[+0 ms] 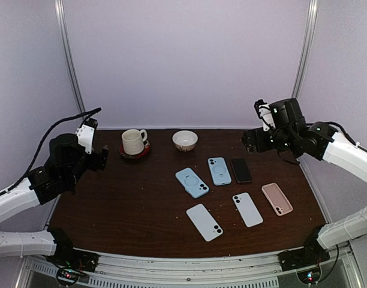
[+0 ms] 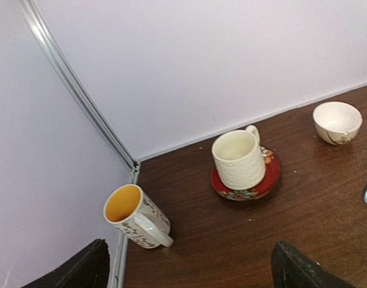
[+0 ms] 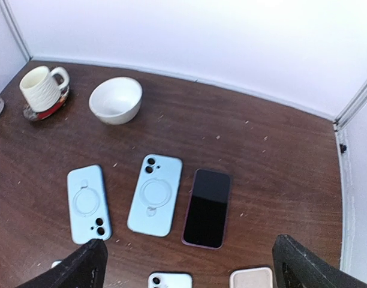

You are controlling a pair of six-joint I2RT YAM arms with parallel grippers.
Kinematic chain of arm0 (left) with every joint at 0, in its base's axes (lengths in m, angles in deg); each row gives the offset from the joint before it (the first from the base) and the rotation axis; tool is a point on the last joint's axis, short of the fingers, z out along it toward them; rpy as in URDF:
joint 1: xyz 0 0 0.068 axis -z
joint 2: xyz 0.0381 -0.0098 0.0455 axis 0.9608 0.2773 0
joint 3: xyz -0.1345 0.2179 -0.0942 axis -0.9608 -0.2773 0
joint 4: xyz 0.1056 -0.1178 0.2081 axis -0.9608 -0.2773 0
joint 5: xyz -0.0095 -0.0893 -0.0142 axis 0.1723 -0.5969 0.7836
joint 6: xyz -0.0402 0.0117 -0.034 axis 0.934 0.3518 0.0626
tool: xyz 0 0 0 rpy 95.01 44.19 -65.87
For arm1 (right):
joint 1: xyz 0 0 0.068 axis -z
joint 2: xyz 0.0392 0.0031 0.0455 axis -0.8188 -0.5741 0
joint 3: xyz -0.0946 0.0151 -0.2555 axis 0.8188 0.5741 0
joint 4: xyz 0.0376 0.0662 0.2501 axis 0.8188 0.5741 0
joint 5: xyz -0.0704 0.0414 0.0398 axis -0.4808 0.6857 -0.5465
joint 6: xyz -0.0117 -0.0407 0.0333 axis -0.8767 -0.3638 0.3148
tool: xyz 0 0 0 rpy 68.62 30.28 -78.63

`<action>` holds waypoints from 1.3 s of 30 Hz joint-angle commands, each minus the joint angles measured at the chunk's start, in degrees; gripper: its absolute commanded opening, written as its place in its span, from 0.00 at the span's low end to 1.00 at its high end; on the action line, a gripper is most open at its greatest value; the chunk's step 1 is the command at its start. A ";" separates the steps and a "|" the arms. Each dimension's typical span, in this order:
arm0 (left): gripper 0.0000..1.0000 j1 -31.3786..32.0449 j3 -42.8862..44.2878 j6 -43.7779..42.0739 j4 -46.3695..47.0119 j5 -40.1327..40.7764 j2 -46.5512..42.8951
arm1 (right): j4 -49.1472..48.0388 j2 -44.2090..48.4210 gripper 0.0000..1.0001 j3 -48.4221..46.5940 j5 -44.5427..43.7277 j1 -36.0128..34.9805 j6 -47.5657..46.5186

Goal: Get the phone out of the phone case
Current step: Reset both arms

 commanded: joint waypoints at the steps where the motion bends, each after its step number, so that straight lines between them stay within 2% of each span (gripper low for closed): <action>1: 0.96 -7.17 -4.21 -12.61 13.51 -6.29 -2.97 | -16.66 7.89 1.00 11.95 -7.29 2.68 -6.66; 4: 0.95 -11.97 -8.16 -17.35 21.82 -7.01 -3.73 | -27.33 13.13 1.00 20.65 -13.16 2.97 -10.97; 6: 0.96 -15.35 -9.01 -15.40 24.08 -7.26 -3.02 | -32.02 15.32 1.00 24.30 -16.65 3.06 -11.48; 11: 0.97 -23.22 -12.54 -8.10 33.25 -9.37 0.67 | -34.67 15.06 1.00 26.72 -17.90 3.17 -14.14; 13: 0.97 -25.84 -14.11 -6.95 37.17 -13.44 4.31 | -34.68 14.19 1.00 26.88 -19.72 3.24 -14.17; 16: 0.95 -28.16 -15.56 -6.38 41.49 -15.12 10.50 | -37.17 13.76 1.00 28.44 -21.53 4.37 -16.45; 20: 0.95 -30.36 -18.68 -4.72 50.68 -16.62 16.04 | -41.11 13.25 1.00 30.61 -21.27 9.37 -19.53; 22: 0.94 -31.06 -18.71 -6.03 51.92 -17.83 18.23 | -44.14 12.74 1.00 32.73 -19.88 12.01 -20.78; 26: 0.95 -33.63 -21.01 -6.55 60.71 -21.79 24.04 | -51.44 11.86 1.00 38.76 -14.15 17.54 -18.38; 29: 0.95 -34.61 -23.48 -5.77 69.81 -21.85 28.55 | -61.92 11.37 1.00 45.03 -12.72 19.11 -19.86; 33: 0.96 -36.78 -24.43 -3.53 74.18 -24.17 32.61 | -76.42 9.37 1.00 52.23 -12.11 20.39 -21.61; 34: 0.97 -36.85 -23.93 -4.08 74.23 -24.84 33.23 | -79.26 8.53 1.00 53.39 -11.73 20.76 -21.63; 36: 0.96 -38.18 -22.01 -2.75 67.93 -27.51 31.91 | -84.95 6.42 1.00 55.57 -10.79 21.64 -21.77; 39: 0.97 -39.11 -21.04 -2.03 66.26 -28.92 32.01 | -97.45 1.54 1.00 58.71 -10.24 23.11 -21.40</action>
